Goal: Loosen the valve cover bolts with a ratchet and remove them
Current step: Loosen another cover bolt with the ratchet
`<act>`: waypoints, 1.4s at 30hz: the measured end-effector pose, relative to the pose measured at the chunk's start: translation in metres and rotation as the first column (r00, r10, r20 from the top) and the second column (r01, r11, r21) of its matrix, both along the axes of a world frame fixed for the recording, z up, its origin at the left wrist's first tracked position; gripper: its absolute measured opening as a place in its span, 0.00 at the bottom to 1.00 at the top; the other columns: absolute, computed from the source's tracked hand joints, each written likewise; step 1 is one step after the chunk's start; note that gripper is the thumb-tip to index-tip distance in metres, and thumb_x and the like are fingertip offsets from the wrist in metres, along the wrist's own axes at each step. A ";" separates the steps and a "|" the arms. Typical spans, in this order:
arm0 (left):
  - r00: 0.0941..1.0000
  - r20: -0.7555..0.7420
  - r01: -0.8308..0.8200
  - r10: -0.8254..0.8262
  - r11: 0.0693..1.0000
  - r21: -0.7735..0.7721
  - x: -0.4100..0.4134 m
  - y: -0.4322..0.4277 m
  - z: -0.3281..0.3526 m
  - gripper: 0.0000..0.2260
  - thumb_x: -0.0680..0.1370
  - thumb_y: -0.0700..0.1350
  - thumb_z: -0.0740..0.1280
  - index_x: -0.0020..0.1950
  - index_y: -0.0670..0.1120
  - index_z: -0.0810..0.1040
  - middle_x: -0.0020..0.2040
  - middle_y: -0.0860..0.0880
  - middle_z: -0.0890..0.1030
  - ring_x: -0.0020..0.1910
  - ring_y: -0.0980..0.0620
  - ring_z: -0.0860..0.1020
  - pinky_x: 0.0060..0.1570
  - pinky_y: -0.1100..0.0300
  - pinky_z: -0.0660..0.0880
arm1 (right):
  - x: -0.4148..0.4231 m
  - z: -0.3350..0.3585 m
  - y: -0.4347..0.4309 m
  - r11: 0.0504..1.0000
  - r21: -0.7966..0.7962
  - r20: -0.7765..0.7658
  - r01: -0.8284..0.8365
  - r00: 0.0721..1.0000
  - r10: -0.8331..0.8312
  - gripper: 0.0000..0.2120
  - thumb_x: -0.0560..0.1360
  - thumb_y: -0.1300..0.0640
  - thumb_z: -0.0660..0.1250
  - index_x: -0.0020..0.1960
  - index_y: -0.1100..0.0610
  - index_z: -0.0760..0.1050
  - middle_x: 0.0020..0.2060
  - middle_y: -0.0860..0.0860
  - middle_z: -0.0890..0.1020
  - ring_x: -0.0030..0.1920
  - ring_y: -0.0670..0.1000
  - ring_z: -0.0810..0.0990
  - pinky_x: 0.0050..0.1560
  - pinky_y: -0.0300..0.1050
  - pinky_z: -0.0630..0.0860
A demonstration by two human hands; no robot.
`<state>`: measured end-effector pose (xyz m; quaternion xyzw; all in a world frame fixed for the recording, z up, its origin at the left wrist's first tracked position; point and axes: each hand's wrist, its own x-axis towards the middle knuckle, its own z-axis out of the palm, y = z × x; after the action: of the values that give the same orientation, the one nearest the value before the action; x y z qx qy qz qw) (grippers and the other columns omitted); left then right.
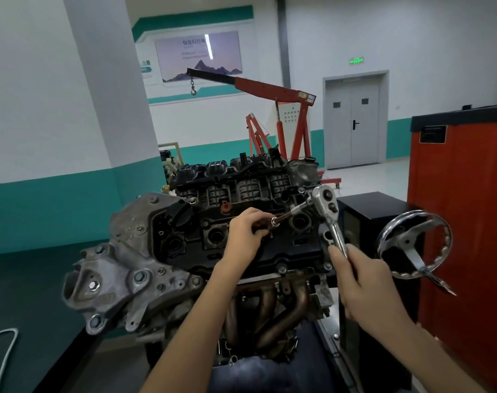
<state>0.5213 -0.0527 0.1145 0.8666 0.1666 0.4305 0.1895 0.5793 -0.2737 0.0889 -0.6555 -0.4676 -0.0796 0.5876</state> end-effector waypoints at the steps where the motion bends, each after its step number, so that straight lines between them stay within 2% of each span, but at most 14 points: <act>1: 0.999 0.035 0.003 -0.002 1.000 -0.029 0.000 0.001 -0.001 0.14 0.71 0.27 0.71 0.51 0.42 0.85 0.47 0.52 0.80 0.47 0.57 0.77 0.53 0.73 0.73 | 0.002 -0.001 0.001 1.000 0.002 -0.007 -0.008 1.000 0.008 0.20 0.76 0.48 0.56 0.34 0.61 0.66 0.19 0.52 0.66 0.19 0.61 0.68 0.20 0.50 0.64; 4: 0.997 0.076 -0.001 0.007 0.997 -0.077 0.000 0.004 -0.001 0.17 0.71 0.23 0.65 0.49 0.41 0.85 0.47 0.50 0.83 0.48 0.55 0.80 0.54 0.70 0.74 | 0.006 0.001 0.002 1.000 0.003 0.005 -0.024 1.000 0.024 0.19 0.78 0.49 0.57 0.35 0.62 0.66 0.20 0.60 0.68 0.19 0.61 0.68 0.20 0.50 0.64; 9: 0.994 0.109 -0.013 0.022 0.996 -0.084 -0.003 0.005 -0.005 0.22 0.71 0.21 0.58 0.50 0.41 0.85 0.49 0.48 0.84 0.50 0.53 0.81 0.56 0.66 0.76 | 0.002 0.002 0.002 0.999 -0.002 0.053 -0.049 0.997 0.049 0.19 0.77 0.48 0.56 0.34 0.61 0.66 0.20 0.59 0.69 0.19 0.59 0.68 0.21 0.48 0.65; 14: 0.988 0.155 -0.018 0.029 0.997 -0.074 -0.002 0.007 -0.010 0.22 0.70 0.21 0.59 0.49 0.41 0.85 0.48 0.49 0.84 0.49 0.54 0.81 0.54 0.71 0.74 | 0.000 -0.001 0.005 0.998 0.003 0.076 -0.069 0.995 0.069 0.17 0.77 0.47 0.55 0.33 0.56 0.65 0.20 0.52 0.68 0.19 0.56 0.67 0.21 0.48 0.65; 18: 0.981 0.187 -0.038 0.056 0.994 -0.100 -0.004 0.013 -0.016 0.22 0.69 0.22 0.61 0.49 0.43 0.85 0.46 0.53 0.83 0.48 0.57 0.81 0.53 0.74 0.73 | 0.001 -0.007 0.018 0.998 -0.015 0.096 -0.067 0.993 0.068 0.16 0.79 0.52 0.57 0.34 0.55 0.65 0.20 0.46 0.67 0.20 0.48 0.64 0.21 0.40 0.60; 22: 0.986 0.153 -0.047 0.073 0.985 -0.167 -0.001 0.014 -0.026 0.23 0.70 0.22 0.59 0.53 0.43 0.85 0.49 0.51 0.83 0.52 0.52 0.81 0.56 0.74 0.72 | 0.000 -0.011 0.033 0.993 -0.111 0.145 -0.030 0.988 0.046 0.17 0.81 0.54 0.58 0.34 0.53 0.62 0.21 0.45 0.64 0.21 0.47 0.63 0.22 0.38 0.60; 25: 0.982 0.168 -0.067 0.084 0.992 -0.109 -0.002 0.014 -0.026 0.20 0.70 0.24 0.62 0.55 0.42 0.84 0.53 0.49 0.83 0.55 0.53 0.80 0.55 0.78 0.68 | 0.003 0.000 0.044 0.982 -0.187 0.225 0.004 0.974 0.039 0.18 0.81 0.51 0.58 0.34 0.52 0.60 0.23 0.48 0.65 0.22 0.47 0.61 0.24 0.41 0.61; 27: 0.978 0.206 -0.020 0.037 0.996 -0.087 -0.004 0.011 -0.019 0.17 0.72 0.27 0.65 0.54 0.42 0.83 0.54 0.50 0.82 0.56 0.54 0.79 0.57 0.74 0.71 | 0.005 0.009 0.054 0.964 -0.265 0.267 0.030 0.963 0.044 0.17 0.82 0.49 0.57 0.35 0.52 0.61 0.26 0.51 0.68 0.24 0.49 0.64 0.27 0.44 0.64; 30: 0.960 0.224 0.221 -0.166 0.943 -0.249 -0.006 0.003 0.000 0.10 0.77 0.33 0.66 0.52 0.44 0.82 0.49 0.48 0.84 0.51 0.51 0.81 0.54 0.58 0.77 | 0.010 0.022 0.066 0.928 -0.367 0.290 0.055 0.955 0.059 0.17 0.82 0.47 0.55 0.38 0.54 0.64 0.30 0.53 0.71 0.26 0.50 0.67 0.29 0.44 0.64; 32: 0.943 0.236 0.304 -0.236 0.900 -0.313 -0.004 0.000 0.008 0.07 0.79 0.36 0.64 0.48 0.44 0.81 0.47 0.45 0.84 0.50 0.49 0.82 0.54 0.54 0.77 | 0.011 0.026 0.070 0.926 -0.377 0.265 0.021 0.960 0.087 0.17 0.82 0.46 0.56 0.38 0.56 0.66 0.30 0.53 0.71 0.26 0.50 0.67 0.29 0.44 0.65; 34: 0.944 0.247 0.297 -0.219 0.889 -0.349 -0.002 -0.002 0.009 0.09 0.81 0.37 0.62 0.43 0.44 0.78 0.40 0.46 0.81 0.42 0.47 0.79 0.49 0.51 0.75 | 0.010 0.024 0.070 0.927 -0.371 0.195 -0.045 0.973 0.125 0.18 0.81 0.46 0.57 0.38 0.57 0.66 0.29 0.52 0.71 0.26 0.50 0.68 0.28 0.45 0.68; 37: 0.953 0.213 0.279 -0.214 0.895 -0.348 -0.001 -0.007 0.001 0.15 0.81 0.39 0.61 0.36 0.53 0.72 0.30 0.59 0.74 0.33 0.61 0.70 0.41 0.61 0.70 | 0.006 0.009 0.064 0.919 -0.317 -0.057 -0.235 0.972 0.228 0.17 0.79 0.47 0.62 0.36 0.55 0.66 0.24 0.50 0.71 0.20 0.48 0.70 0.21 0.40 0.69; 40: 0.953 0.208 0.283 -0.222 0.896 -0.341 -0.003 -0.008 -0.001 0.18 0.81 0.39 0.61 0.34 0.55 0.70 0.28 0.60 0.74 0.31 0.62 0.69 0.40 0.63 0.70 | 0.008 0.000 0.056 0.833 -0.307 -0.354 -0.460 0.868 0.349 0.16 0.78 0.48 0.65 0.36 0.54 0.69 0.22 0.52 0.75 0.18 0.52 0.71 0.21 0.39 0.70; 42: 0.953 0.211 0.281 -0.219 0.899 -0.336 -0.005 -0.007 0.001 0.15 0.81 0.39 0.62 0.35 0.53 0.74 0.31 0.58 0.76 0.33 0.60 0.72 0.40 0.65 0.71 | 0.019 0.006 0.052 0.758 -0.446 -0.323 -0.476 0.875 0.359 0.17 0.78 0.51 0.66 0.34 0.57 0.69 0.19 0.52 0.74 0.18 0.52 0.70 0.23 0.40 0.70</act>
<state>0.5159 -0.0595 0.1157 0.7915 0.1133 0.4358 0.4132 0.5985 -0.2215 0.0951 -0.6705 -0.5392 0.2538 0.4418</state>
